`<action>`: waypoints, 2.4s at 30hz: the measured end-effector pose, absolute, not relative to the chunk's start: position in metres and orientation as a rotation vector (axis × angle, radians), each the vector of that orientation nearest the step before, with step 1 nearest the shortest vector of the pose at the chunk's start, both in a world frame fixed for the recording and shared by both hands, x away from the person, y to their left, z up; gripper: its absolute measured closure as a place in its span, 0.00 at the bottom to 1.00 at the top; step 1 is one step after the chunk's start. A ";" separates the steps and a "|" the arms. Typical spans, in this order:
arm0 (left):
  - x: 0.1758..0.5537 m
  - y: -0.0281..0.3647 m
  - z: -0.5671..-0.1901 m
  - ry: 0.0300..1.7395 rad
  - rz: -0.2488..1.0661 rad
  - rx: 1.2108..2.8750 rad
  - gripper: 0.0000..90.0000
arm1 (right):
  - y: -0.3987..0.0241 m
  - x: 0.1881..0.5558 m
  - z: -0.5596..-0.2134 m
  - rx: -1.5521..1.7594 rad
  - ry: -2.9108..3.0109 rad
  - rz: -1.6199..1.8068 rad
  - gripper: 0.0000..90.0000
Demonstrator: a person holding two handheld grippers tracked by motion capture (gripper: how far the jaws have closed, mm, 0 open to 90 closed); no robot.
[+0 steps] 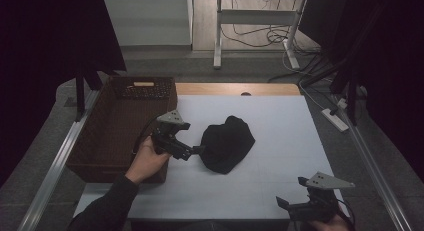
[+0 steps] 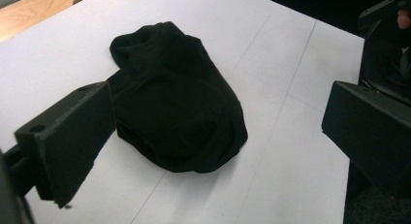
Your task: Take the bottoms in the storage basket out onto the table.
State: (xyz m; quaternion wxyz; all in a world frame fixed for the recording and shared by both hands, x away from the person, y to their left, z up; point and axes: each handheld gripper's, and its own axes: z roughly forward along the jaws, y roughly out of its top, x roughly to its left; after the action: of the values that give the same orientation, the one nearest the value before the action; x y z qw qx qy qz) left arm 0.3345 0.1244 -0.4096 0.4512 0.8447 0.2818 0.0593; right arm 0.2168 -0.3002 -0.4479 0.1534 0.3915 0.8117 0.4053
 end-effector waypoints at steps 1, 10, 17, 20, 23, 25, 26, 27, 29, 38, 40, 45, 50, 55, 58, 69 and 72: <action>0.333 0.125 -0.410 0.704 0.156 2.092 0.00 | -0.300 0.217 -0.448 1.123 2.327 1.162 0.01; 0.326 0.131 -0.410 0.703 0.155 2.095 0.00 | -0.300 0.217 -0.448 1.123 2.328 1.159 0.01; 0.320 0.140 -0.410 0.706 0.147 2.083 0.00 | -0.300 0.217 -0.448 1.121 2.329 1.157 0.01; 0.318 0.143 -0.411 0.712 0.149 2.085 0.00 | -0.300 0.217 -0.448 1.121 2.330 1.156 0.01; 0.315 0.147 -0.413 0.721 0.152 2.082 0.00 | -0.300 0.217 -0.448 1.121 2.331 1.155 0.01; 0.313 0.149 -0.413 0.730 0.153 2.080 0.00 | -0.300 0.217 -0.448 1.120 2.332 1.153 0.01; 0.312 0.150 -0.414 0.731 0.155 2.078 0.00 | -0.300 0.217 -0.448 1.120 2.332 1.153 0.01; 0.311 0.151 -0.414 0.734 0.154 2.074 0.00 | -0.300 0.217 -0.448 1.119 2.333 1.153 0.01; 0.309 0.154 -0.414 0.744 0.162 2.076 0.00 | -0.300 0.217 -0.448 1.120 2.333 1.153 0.01; 0.299 0.164 -0.416 0.774 0.175 2.062 0.00 | -0.299 0.217 -0.448 1.117 2.334 1.150 0.01; 0.296 0.166 -0.417 0.780 0.182 2.063 0.00 | -0.299 0.217 -0.448 1.117 2.334 1.150 0.01; 0.291 0.172 -0.418 0.790 0.179 2.051 0.00 | -0.299 0.217 -0.448 1.117 2.333 1.150 0.01; 0.285 0.180 -0.420 0.806 0.174 2.036 0.00 | -0.299 0.217 -0.448 1.119 2.333 1.149 0.01; 0.280 0.186 -0.423 0.819 0.170 2.035 0.00 | -0.299 0.217 -0.448 1.118 2.334 1.148 0.01; 0.276 0.189 -0.425 0.826 0.172 2.032 0.00 | -0.299 0.217 -0.448 1.118 2.334 1.150 0.01; 0.263 0.199 -0.430 0.861 0.192 2.033 0.00 | -0.299 0.217 -0.448 1.119 2.336 1.144 0.01; 0.259 0.202 -0.431 0.870 0.193 2.027 0.00 | -0.299 0.217 -0.448 1.117 2.336 1.145 0.01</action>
State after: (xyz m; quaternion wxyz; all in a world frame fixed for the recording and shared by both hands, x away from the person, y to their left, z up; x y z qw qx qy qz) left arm 0.2593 0.2024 -0.4312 0.4473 0.8188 0.3514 0.0779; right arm 0.2170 -0.2986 -0.4483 0.1544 0.3899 0.8151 0.3997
